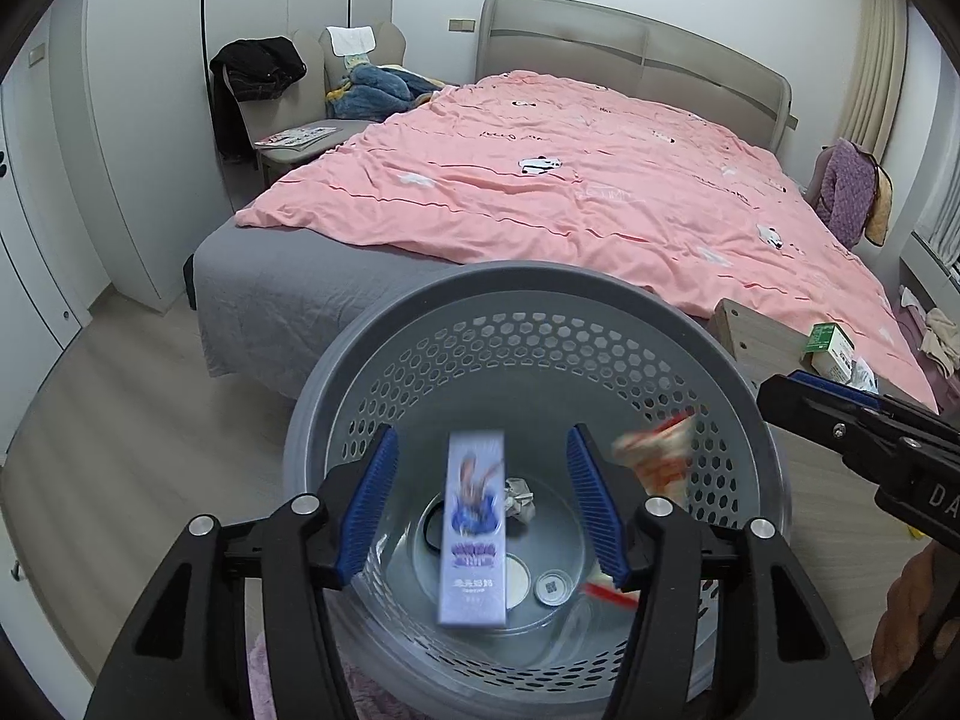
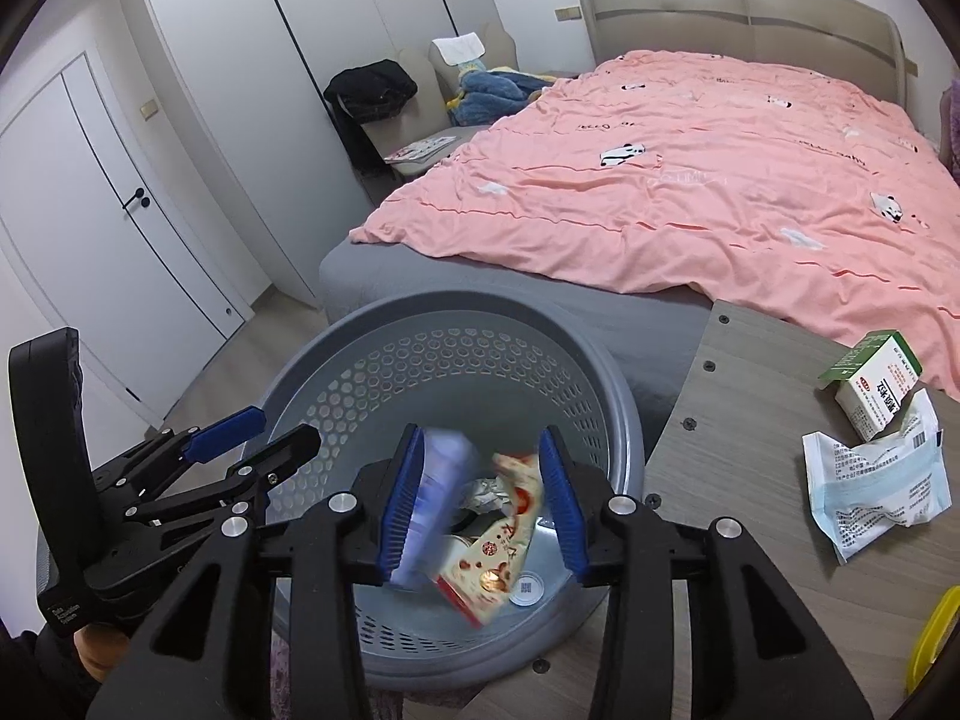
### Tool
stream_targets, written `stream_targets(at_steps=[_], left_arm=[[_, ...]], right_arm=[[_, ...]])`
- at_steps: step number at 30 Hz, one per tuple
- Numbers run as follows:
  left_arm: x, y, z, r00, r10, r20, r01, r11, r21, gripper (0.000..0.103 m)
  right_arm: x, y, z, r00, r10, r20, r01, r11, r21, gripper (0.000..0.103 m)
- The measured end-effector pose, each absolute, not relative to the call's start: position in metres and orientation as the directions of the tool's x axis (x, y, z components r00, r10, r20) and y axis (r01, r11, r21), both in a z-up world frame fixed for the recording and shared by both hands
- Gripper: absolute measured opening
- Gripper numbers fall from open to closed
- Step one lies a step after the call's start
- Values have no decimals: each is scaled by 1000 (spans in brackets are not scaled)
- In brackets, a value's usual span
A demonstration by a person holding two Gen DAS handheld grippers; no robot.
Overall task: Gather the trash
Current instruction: 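Carry box and wrapper over the grey basket with both tools and release them, then withdraw both tools from the basket toward the yellow lid ring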
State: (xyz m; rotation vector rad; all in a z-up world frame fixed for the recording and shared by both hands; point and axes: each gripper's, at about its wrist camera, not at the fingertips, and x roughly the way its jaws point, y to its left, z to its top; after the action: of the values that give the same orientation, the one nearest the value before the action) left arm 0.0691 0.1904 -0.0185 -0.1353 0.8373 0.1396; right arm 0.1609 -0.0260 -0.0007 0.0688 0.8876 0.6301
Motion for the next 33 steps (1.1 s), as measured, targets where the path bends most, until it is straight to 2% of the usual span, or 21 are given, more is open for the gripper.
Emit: stream_targets(at_steps=[8,16,20,28,33], left_arm=[[62,193,-15,667,92,-739,-196,979,-55,65],[57,194,-12,672,107,-733,-208,977,-49,67],[54,194,-10,673,116,-730,-215,976,-43,72],[50,191,-6,679,127,-724,-219,975,-34,76],[49,191,-4,678,138,-722,-226,974,-26,77]], right_arm=[[155,-28,-1,465,532,-708,-484,822,301,41],[150,-29,-3,468,531,-707,-487,822,296,42],[148,-31,-3,469,531,-706,-485,823,297,43],[143,-34,-2,474,531,-703,-480,824,300,51],[139,-39,-1,482,531,-697,-477,826,300,52]])
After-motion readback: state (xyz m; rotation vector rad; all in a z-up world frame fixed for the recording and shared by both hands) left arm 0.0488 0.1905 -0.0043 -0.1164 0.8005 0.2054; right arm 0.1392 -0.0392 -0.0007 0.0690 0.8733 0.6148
